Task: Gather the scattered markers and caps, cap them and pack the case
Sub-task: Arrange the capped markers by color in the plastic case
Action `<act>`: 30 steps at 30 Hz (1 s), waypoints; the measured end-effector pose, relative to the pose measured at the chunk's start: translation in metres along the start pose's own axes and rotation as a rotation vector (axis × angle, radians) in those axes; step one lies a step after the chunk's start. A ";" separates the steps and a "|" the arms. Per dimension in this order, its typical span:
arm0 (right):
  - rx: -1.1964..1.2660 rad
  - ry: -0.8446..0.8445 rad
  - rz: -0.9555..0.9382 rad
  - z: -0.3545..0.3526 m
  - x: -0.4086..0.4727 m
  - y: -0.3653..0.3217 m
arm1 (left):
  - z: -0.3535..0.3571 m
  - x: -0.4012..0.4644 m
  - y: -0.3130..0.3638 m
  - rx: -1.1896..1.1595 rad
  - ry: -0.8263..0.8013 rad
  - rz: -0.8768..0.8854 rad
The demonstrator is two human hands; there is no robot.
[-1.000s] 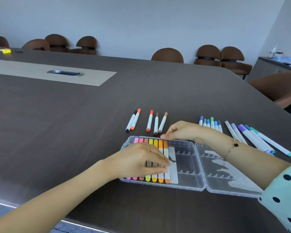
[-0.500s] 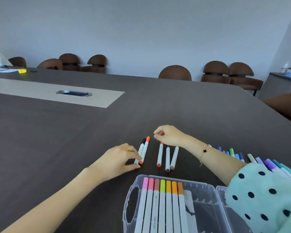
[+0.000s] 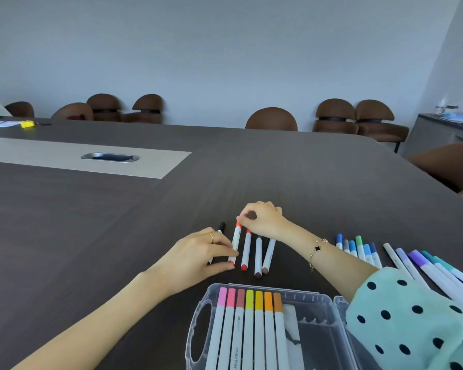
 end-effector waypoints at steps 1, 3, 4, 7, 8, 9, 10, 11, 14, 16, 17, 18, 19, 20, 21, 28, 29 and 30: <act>0.032 0.018 -0.001 -0.008 -0.007 -0.002 | -0.006 0.002 0.007 -0.006 0.034 0.006; 0.068 0.062 -0.013 -0.026 -0.028 -0.005 | -0.016 0.004 0.027 0.015 0.068 0.040; 0.064 0.079 -0.018 -0.036 -0.041 -0.006 | -0.020 0.004 0.039 0.032 0.066 0.063; 0.056 0.040 -0.017 -0.051 -0.084 -0.001 | -0.029 -0.006 0.078 0.020 0.054 0.128; 0.057 0.018 -0.012 -0.052 -0.099 0.003 | -0.029 -0.011 0.090 0.006 0.056 0.147; 0.057 -0.004 -0.007 -0.051 -0.112 0.009 | -0.028 -0.016 0.101 -0.003 0.049 0.165; 0.059 -0.027 -0.003 -0.049 -0.124 0.014 | -0.027 -0.021 0.111 0.001 0.040 0.183; 0.066 -0.047 -0.001 -0.046 -0.133 0.019 | -0.024 -0.026 0.120 0.012 0.032 0.199; 0.088 -0.060 -0.019 -0.039 -0.155 0.024 | -0.017 -0.038 0.135 0.022 0.011 0.226; 0.086 -0.059 -0.044 -0.034 -0.164 0.023 | -0.015 -0.044 0.140 -0.036 -0.009 0.193; 0.080 -0.062 -0.052 -0.032 -0.167 0.023 | -0.016 -0.046 0.142 -0.053 -0.015 0.181; 0.075 -0.065 -0.057 -0.030 -0.170 0.022 | -0.017 -0.047 0.144 -0.061 -0.030 0.170; 0.070 -0.067 -0.059 -0.029 -0.171 0.021 | -0.019 -0.048 0.146 -0.072 -0.054 0.153; 0.061 -0.067 -0.062 -0.029 -0.173 0.021 | -0.020 -0.048 0.147 -0.085 -0.080 0.134; 0.047 -0.069 -0.068 -0.029 -0.174 0.021 | -0.020 -0.048 0.146 -0.100 -0.097 0.124; 0.035 -0.115 -0.085 -0.029 -0.176 0.023 | -0.025 -0.045 0.140 -0.182 -0.215 0.153; 0.053 -0.123 -0.081 -0.028 -0.175 0.024 | -0.026 -0.045 0.140 -0.186 -0.224 0.151; 0.070 -0.132 -0.075 -0.027 -0.175 0.025 | -0.025 -0.044 0.141 -0.188 -0.236 0.150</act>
Point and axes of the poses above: each hand's wrist, its own x-axis towards the middle knuckle, its own z-axis out of the palm, y = z × x, the point moved 1 cm from there along x, towards the middle knuckle, and after that the axes turned 9 degrees about x, right-handed, at the moved point
